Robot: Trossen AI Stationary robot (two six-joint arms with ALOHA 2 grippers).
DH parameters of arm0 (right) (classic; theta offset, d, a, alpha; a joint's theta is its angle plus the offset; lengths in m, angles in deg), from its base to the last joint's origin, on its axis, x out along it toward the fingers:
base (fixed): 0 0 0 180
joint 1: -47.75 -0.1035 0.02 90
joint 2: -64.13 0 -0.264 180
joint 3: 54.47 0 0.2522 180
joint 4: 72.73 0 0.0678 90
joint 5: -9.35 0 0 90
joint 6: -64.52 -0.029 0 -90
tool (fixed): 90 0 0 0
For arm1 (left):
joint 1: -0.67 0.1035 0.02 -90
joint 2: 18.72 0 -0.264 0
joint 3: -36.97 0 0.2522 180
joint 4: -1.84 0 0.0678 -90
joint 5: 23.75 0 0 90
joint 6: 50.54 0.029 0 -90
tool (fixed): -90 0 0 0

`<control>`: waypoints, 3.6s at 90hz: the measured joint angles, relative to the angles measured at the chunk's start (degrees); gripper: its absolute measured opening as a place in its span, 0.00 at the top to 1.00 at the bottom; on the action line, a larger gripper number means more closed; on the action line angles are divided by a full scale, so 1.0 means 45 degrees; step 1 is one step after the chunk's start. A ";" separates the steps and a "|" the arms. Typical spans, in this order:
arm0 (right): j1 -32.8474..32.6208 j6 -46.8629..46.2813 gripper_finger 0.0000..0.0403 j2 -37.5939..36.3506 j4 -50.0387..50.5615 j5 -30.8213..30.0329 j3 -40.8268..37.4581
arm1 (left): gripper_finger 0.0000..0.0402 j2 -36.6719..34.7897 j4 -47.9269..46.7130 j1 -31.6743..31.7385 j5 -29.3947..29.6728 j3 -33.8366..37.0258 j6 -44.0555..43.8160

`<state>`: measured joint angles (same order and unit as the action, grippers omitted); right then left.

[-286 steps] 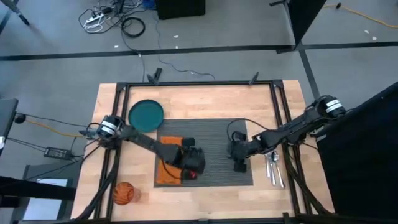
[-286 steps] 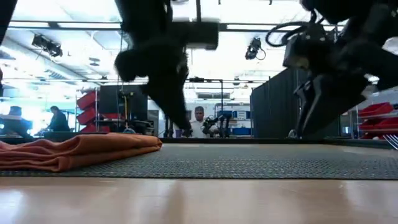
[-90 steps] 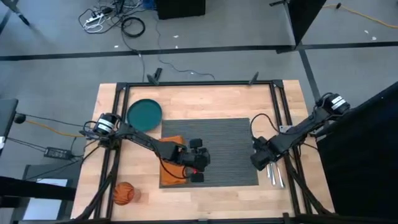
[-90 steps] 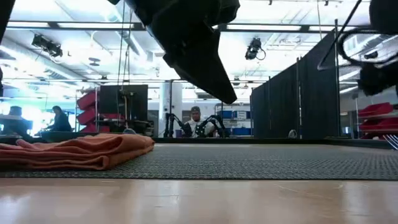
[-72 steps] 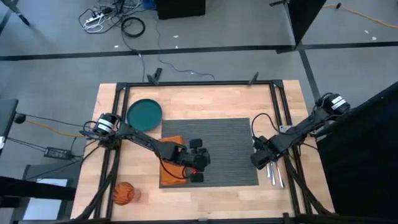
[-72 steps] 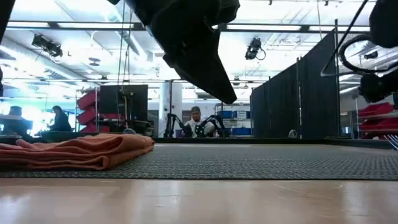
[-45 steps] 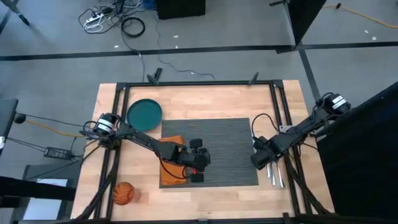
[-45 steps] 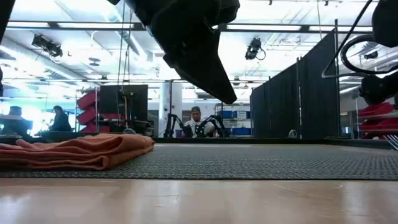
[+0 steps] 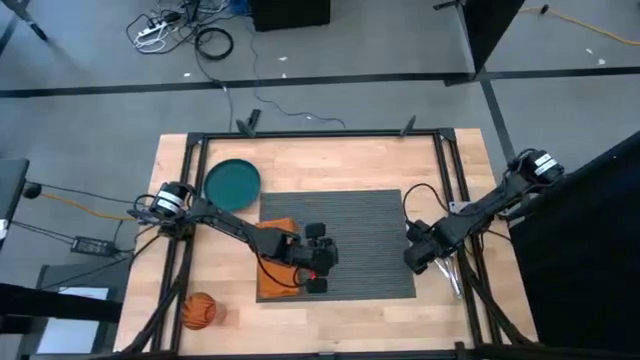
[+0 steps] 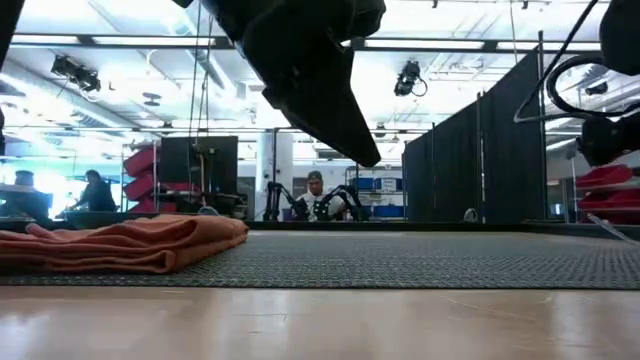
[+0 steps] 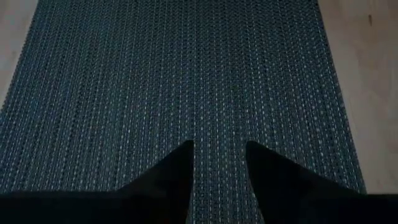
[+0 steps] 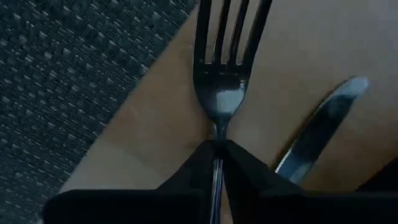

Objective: Set table place
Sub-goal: Put the silver fork on orange table napkin

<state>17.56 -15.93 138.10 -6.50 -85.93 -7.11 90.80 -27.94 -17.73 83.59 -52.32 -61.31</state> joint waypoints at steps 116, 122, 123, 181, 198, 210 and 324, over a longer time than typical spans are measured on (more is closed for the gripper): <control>0.1935 1.0258 1.00 -0.1675 -1.3783 -0.9258 0.0819 | 0.67 0.0000 0.5880 0.0820 0.4190 -0.0005 -0.1031; 0.1935 1.0327 1.00 -0.1670 -1.3779 -0.9253 0.0819 | 0.67 0.0000 0.6215 0.0992 0.4240 -0.0005 -0.0977; 0.1935 1.0344 1.00 -0.1670 -1.3781 -0.9254 0.0819 | 0.67 0.0000 0.6256 0.1021 0.4242 -0.0005 -0.0976; 0.1741 1.0841 1.00 -0.1665 -1.4406 -0.9013 0.0819 | 0.89 0.0000 0.7428 0.1836 0.4115 -0.0010 0.0060; 0.1736 1.1352 0.98 -0.1666 -1.4401 -0.8890 0.0819 | 0.99 0.0000 0.7307 0.1836 0.3988 -0.0010 0.0300; 0.1731 1.2203 0.95 -0.2040 -1.4344 -0.8379 0.0819 | 1.00 0.0000 0.7150 0.1776 0.3999 -0.0010 0.0350; 0.0206 1.1119 0.87 -0.3405 -0.9316 -0.7461 0.0824 | 1.00 -0.4662 -0.4236 -0.1193 0.2388 0.0341 -0.8146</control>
<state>18.49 34.11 122.78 -48.43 -119.51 -3.41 69.81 -47.00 -23.10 94.34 -50.78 -97.96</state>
